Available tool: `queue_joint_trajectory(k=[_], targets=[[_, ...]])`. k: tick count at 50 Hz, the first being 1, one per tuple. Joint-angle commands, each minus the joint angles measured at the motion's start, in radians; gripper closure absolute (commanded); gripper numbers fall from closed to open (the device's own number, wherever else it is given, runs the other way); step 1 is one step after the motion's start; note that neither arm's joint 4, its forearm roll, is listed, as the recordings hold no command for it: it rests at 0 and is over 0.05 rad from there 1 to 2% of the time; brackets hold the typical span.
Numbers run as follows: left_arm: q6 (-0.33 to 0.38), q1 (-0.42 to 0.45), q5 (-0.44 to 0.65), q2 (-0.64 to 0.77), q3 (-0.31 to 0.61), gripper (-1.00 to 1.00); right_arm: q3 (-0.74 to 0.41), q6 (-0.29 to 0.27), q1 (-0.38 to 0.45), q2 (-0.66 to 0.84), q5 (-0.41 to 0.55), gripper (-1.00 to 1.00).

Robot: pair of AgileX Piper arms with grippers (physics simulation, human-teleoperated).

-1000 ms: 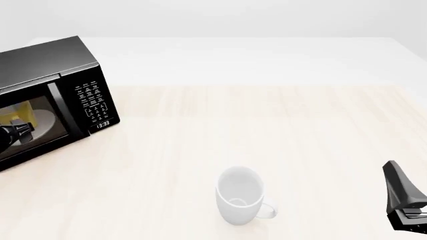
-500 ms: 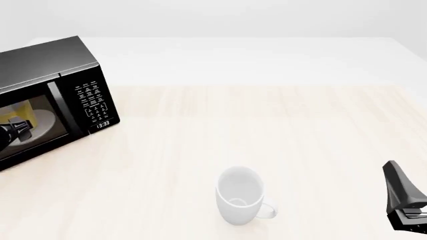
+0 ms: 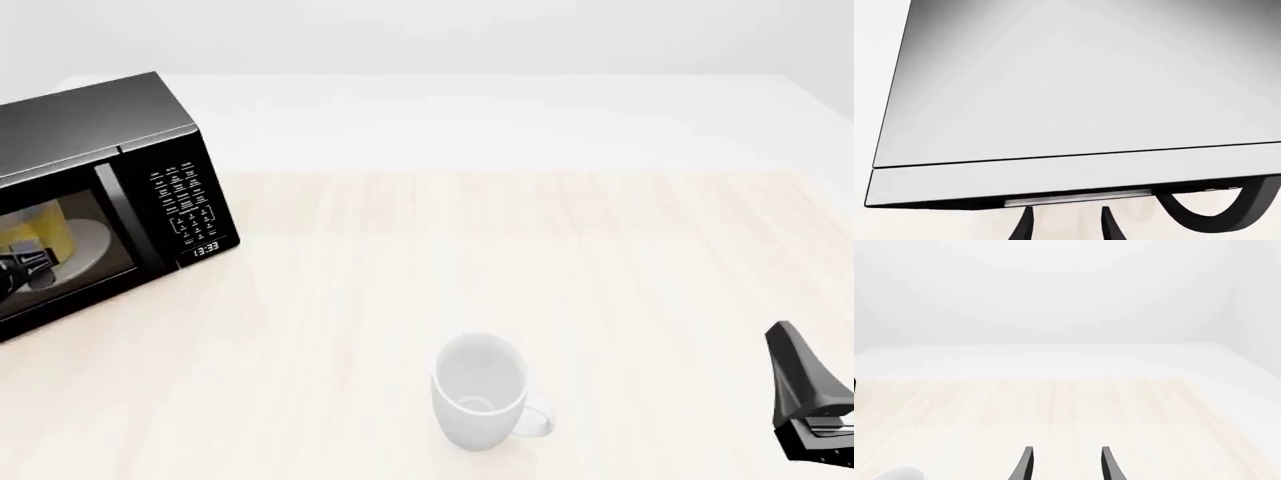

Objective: Put the yellow and white mug in the microwave and close it.

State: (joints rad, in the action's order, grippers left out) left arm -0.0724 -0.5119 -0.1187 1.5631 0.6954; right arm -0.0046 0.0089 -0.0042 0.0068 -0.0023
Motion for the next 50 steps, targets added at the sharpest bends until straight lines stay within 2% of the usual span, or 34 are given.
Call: queue_joint_trajectory(k=[1,31,50], targets=[[0.001,-0.02,-0.007,-0.025,-0.031,-1.0,0.0,0.0,0.0,0.0,0.0,-1.0],[-0.021,-0.035,0.039,-0.145,-0.07,-1.0,0.0,0.0,0.0,0.0,0.0,-1.0],[-0.038,-0.017,0.14,-0.296,-0.083,-1.0,0.0,0.0,0.0,0.0,0.0,-1.0]])
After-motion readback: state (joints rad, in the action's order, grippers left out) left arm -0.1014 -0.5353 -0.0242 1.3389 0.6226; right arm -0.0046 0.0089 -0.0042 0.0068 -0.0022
